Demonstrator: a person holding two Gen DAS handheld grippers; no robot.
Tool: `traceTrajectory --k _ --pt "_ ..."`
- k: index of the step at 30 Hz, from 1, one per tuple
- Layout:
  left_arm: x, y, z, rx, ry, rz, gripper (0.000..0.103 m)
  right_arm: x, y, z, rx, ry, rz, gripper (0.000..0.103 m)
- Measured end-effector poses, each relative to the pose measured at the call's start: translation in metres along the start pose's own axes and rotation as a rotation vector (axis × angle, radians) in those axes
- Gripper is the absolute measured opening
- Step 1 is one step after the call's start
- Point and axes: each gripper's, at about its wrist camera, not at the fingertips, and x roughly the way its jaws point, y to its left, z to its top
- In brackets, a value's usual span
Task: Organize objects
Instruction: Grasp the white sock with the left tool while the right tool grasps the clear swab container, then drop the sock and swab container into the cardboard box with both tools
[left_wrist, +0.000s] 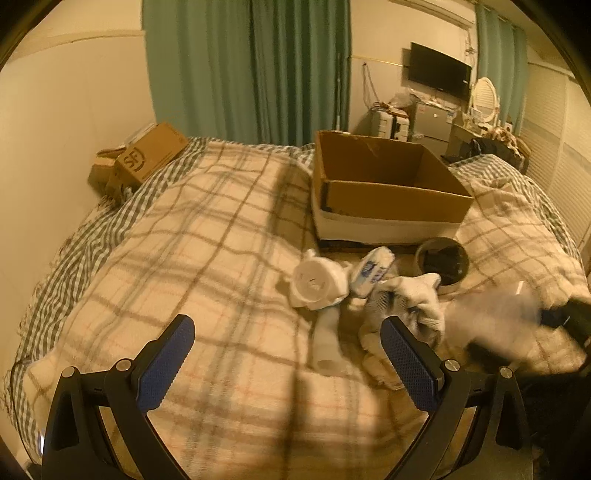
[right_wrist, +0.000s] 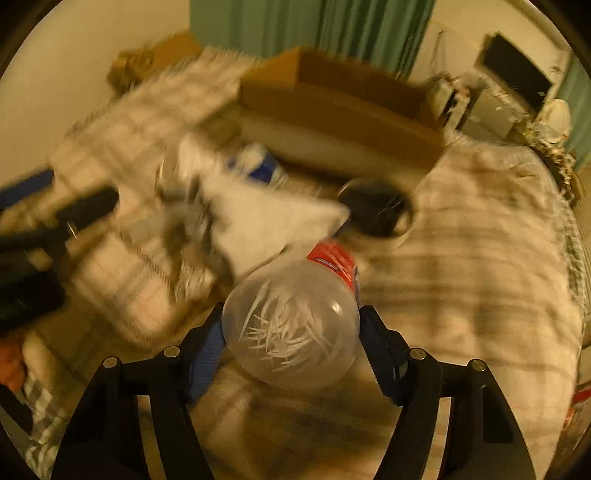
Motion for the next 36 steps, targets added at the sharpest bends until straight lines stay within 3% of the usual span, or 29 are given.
traceTrajectory --k 6,9,12,13,15,17,21,25,32,36 --pt "0.017 -0.038 0.009 0.066 0.053 -0.104 0.102 -0.044 -0.038 0.015 0.046 -0.149 -0.088 0.067" --pt "0.032 -0.057 0.01 0.104 0.097 -0.153 0.102 -0.049 -0.054 0.017 0.075 -0.169 -0.094 0.067" --pt "0.05 -0.074 0.01 0.153 0.133 -0.138 0.1 -0.045 -0.066 0.017 0.103 -0.17 -0.082 0.067" --pt "0.056 -0.078 0.01 0.163 0.145 -0.134 0.097 -0.042 -0.069 0.018 0.107 -0.167 -0.078 0.067" --pt "0.066 -0.083 0.009 0.175 0.168 -0.147 0.073 -0.04 -0.074 0.016 0.114 -0.162 -0.064 0.067" --pt "0.07 -0.086 0.006 0.186 0.193 -0.188 0.058 -0.035 -0.076 0.014 0.119 -0.156 -0.046 0.067" --pt "0.055 -0.085 0.006 0.204 0.15 -0.173 0.048 -0.038 -0.078 0.012 0.123 -0.158 -0.036 0.066" --pt "0.026 -0.08 0.019 0.198 0.087 -0.17 0.048 -0.058 -0.079 0.014 0.116 -0.203 -0.039 0.066" --pt "-0.032 -0.066 0.079 0.17 -0.084 -0.181 0.048 -0.114 -0.074 0.046 0.051 -0.346 -0.045 0.066" --pt "-0.043 -0.063 0.122 0.158 -0.169 -0.177 0.048 -0.14 -0.079 0.081 0.025 -0.424 -0.05 0.066"
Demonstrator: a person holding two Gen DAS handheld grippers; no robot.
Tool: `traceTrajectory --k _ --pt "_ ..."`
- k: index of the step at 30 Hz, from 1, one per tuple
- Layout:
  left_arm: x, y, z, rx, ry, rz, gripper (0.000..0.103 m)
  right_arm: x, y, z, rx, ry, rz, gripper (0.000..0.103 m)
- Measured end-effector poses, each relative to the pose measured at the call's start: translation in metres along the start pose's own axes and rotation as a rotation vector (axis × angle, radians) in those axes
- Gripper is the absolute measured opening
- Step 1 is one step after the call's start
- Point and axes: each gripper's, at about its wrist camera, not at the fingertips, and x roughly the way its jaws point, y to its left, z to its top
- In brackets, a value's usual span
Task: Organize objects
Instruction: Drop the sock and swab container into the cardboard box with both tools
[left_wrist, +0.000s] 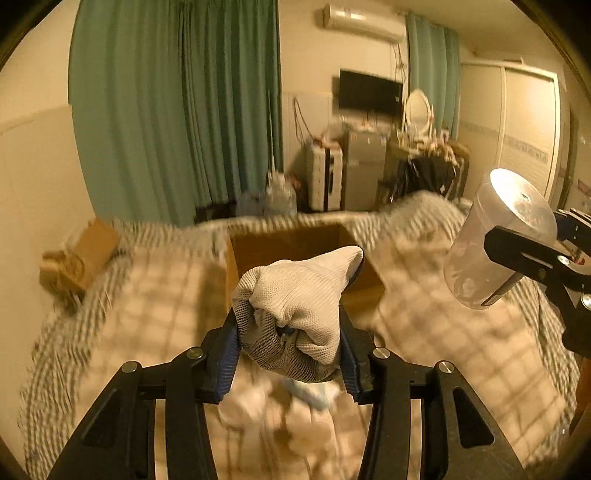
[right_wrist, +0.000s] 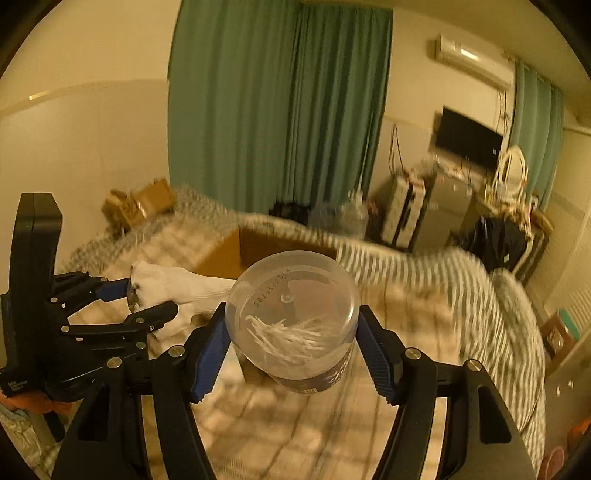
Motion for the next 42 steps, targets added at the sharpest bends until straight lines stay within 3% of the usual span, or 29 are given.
traceTrajectory --k 6,11,19,24,26,28,30,34,37,42 --pt "0.035 0.01 0.043 0.003 -0.018 0.026 0.048 0.039 -0.006 0.054 -0.015 -0.036 0.011 0.065" --pt "0.099 0.019 0.053 -0.004 0.047 0.058 0.048 0.104 -0.009 0.071 -0.01 0.011 0.03 0.065" --pt "0.172 0.025 0.029 0.006 0.129 0.073 0.047 0.219 -0.018 0.053 0.039 0.149 0.075 0.065" --pt "0.189 0.026 0.017 -0.001 0.153 0.063 0.051 0.25 -0.026 0.034 0.087 0.185 0.11 0.066" --pt "0.188 0.025 0.018 0.0 0.149 0.059 0.057 0.251 -0.029 0.031 0.102 0.191 0.113 0.067" --pt "0.18 0.024 0.021 0.01 0.137 0.075 0.068 0.242 -0.034 0.036 0.109 0.172 0.095 0.085" --pt "0.164 0.022 0.026 0.019 0.102 0.099 0.087 0.225 -0.037 0.042 0.117 0.138 0.09 0.087" --pt "0.126 0.025 0.036 0.014 0.054 0.106 0.089 0.183 -0.042 0.058 0.117 0.084 0.058 0.087" --pt "0.089 0.029 0.04 -0.001 0.02 0.113 0.097 0.137 -0.041 0.066 0.104 0.049 0.027 0.087" --pt "0.028 0.033 0.036 0.005 -0.023 0.12 0.1 0.065 -0.035 0.064 0.068 0.006 -0.006 0.091"
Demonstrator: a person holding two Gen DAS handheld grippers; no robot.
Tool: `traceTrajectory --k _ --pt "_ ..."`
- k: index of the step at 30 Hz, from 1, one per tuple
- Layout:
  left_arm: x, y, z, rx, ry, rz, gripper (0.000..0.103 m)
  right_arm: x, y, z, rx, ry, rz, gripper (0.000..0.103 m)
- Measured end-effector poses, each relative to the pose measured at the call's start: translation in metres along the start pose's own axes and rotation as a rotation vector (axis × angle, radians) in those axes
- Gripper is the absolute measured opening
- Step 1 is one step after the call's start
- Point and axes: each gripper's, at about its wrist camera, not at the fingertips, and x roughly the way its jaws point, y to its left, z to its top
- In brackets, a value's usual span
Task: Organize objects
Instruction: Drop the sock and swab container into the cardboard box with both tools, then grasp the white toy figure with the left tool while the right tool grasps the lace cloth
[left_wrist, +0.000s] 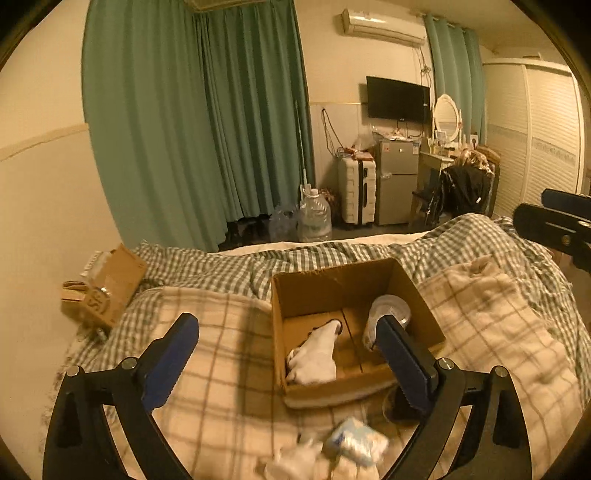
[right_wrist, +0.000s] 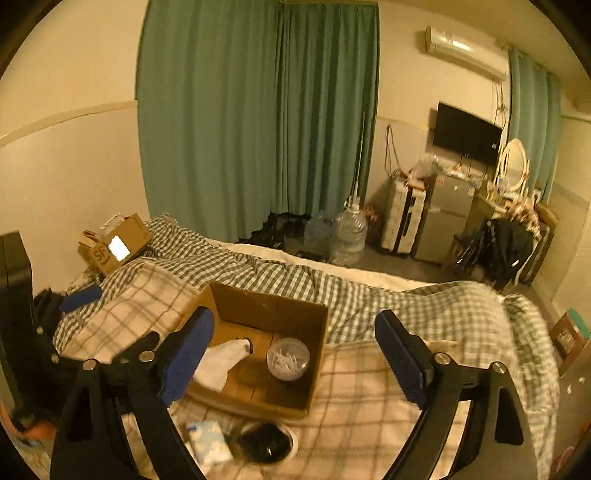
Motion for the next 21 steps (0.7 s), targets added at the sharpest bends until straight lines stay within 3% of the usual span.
traceTrajectory --k 4,10,16,21 --pt "-0.037 0.011 -0.016 -0.004 -0.008 -0.007 0.103 -0.047 0.005 -0.013 -0.012 -0.017 -0.003 0.091" --pt "-0.062 0.025 -0.057 -0.041 -0.004 -0.009 0.103 -0.076 0.014 -0.044 0.001 -0.012 -0.014 0.091" --pt "-0.034 0.03 -0.108 -0.083 0.07 0.033 0.103 -0.045 0.04 -0.092 0.009 0.05 0.015 0.091" --pt "0.0 0.034 -0.146 -0.068 0.166 0.084 0.103 0.011 0.065 -0.144 -0.002 0.211 0.066 0.091"
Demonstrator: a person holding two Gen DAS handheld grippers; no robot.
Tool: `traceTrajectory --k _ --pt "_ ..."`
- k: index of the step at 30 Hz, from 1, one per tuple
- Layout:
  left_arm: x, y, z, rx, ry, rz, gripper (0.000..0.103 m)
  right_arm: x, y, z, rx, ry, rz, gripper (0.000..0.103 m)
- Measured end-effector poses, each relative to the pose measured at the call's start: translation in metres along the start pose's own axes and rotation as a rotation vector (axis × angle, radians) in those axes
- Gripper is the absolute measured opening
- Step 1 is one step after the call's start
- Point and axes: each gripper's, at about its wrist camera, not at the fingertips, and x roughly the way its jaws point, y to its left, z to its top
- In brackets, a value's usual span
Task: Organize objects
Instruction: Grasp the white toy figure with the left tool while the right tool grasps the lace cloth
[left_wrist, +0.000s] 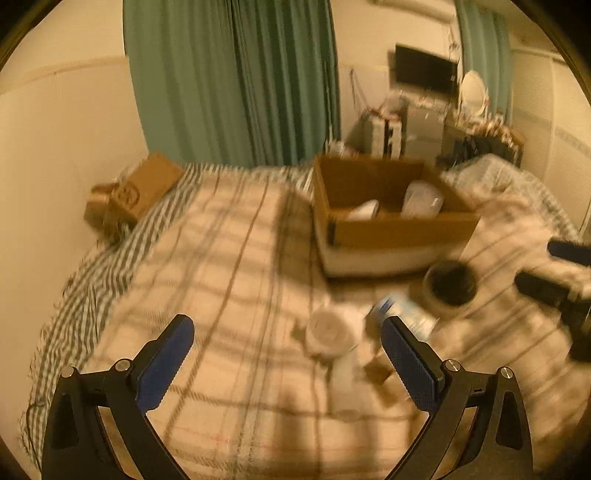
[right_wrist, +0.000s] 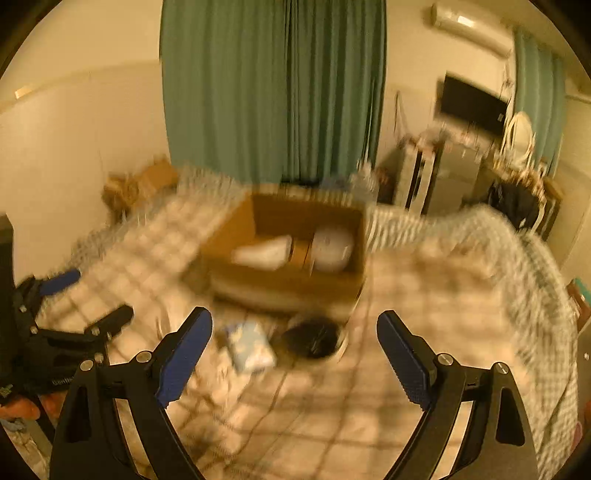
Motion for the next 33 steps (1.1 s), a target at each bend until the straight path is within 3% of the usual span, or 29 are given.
traceTrajectory --k 6,14,15,17,19,22,29,33 --pt "0.015 0.013 -0.014 -0.042 0.032 -0.015 0.103 0.072 0.025 -0.036 -0.048 0.234 0.078 0.091" --pt "0.019 0.02 -0.015 -0.074 0.054 0.004 0.103 0.093 0.051 -0.037 -0.078 0.289 0.19 0.091" --pt "0.019 0.02 -0.015 -0.073 0.053 0.009 0.103 0.1 0.055 -0.039 -0.088 0.309 0.193 0.086" --pt "0.02 0.018 -0.015 -0.071 0.056 0.01 0.103 0.113 0.06 -0.043 -0.099 0.353 0.207 0.062" --pt "0.023 0.016 -0.015 -0.063 0.071 0.008 0.103 0.124 0.061 -0.05 -0.101 0.41 0.245 0.021" --pt "0.024 0.014 -0.013 -0.05 0.082 -0.009 0.103 0.109 0.058 -0.048 -0.117 0.371 0.23 0.011" --pt "0.042 -0.013 0.008 0.012 0.113 -0.063 0.103 0.025 0.029 -0.023 -0.109 0.143 0.171 0.01" --pt "0.074 -0.026 0.009 0.031 0.183 -0.074 0.1 0.014 0.008 -0.012 -0.068 0.1 0.144 0.01"
